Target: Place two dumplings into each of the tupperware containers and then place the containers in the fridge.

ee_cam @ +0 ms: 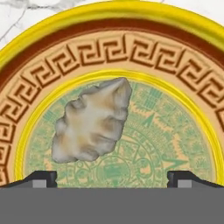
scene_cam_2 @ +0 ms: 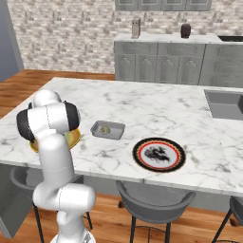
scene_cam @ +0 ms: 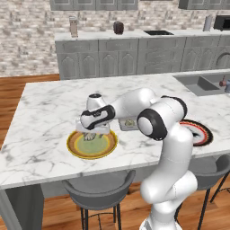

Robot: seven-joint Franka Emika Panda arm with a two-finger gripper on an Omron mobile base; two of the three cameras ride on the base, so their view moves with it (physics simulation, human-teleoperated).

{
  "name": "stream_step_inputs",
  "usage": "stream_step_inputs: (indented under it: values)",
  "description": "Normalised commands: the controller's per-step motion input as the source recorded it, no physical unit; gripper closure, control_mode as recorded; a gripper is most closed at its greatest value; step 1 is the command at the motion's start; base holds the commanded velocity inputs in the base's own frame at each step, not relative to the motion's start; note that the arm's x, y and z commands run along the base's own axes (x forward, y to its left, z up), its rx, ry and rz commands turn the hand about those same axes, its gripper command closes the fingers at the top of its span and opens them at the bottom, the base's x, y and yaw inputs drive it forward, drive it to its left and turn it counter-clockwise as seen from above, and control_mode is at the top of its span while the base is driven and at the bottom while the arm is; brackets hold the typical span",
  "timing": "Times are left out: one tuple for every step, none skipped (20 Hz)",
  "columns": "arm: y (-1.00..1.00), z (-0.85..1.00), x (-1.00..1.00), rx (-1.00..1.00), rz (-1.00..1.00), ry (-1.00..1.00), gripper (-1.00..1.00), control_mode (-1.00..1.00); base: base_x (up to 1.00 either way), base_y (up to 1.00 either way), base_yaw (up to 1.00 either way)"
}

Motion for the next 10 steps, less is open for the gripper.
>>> stream_step_inputs:
  values:
    - [0.21, -0.15, 0.22, 0.00, 0.00, 0.00, -1.00, -1.00, 0.00, 0.00, 0.00]
    - [0.16, -0.04, 0.22, 0.00, 0.00, 0.00, -1.00, -1.00, 0.00, 0.00, 0.00]
    - [0.12, 0.00, 0.18, 0.00, 0.00, 0.00, -1.00, -1.00, 0.00, 0.00, 0.00]
    - [0.10, 0.00, 0.21, 0.00, 0.00, 0.00, -1.00, -1.00, 0.00, 0.00, 0.00]
    - [0.07, 0.00, 0.26, 0.00, 0.00, 0.00, -1.00, -1.00, 0.00, 0.00, 0.00]
    - [0.06, 0.00, 0.31, 0.00, 0.00, 0.00, -1.00, -1.00, 0.00, 0.00, 0.00]
    - [0.01, 0.00, 0.34, 0.00, 0.00, 0.00, -1.00, -1.00, 0.00, 0.00, 0.00]
    - [0.00, 0.00, 0.35, 0.00, 0.00, 0.00, -1.00, -1.00, 0.00, 0.00, 0.00]
    - [0.00, 0.00, 0.32, 0.00, 0.00, 0.00, -1.00, -1.00, 0.00, 0.00, 0.00]
    - [0.00, 0.00, 0.26, 0.00, 0.00, 0.00, -1.00, -1.00, 0.00, 0.00, 0.00]
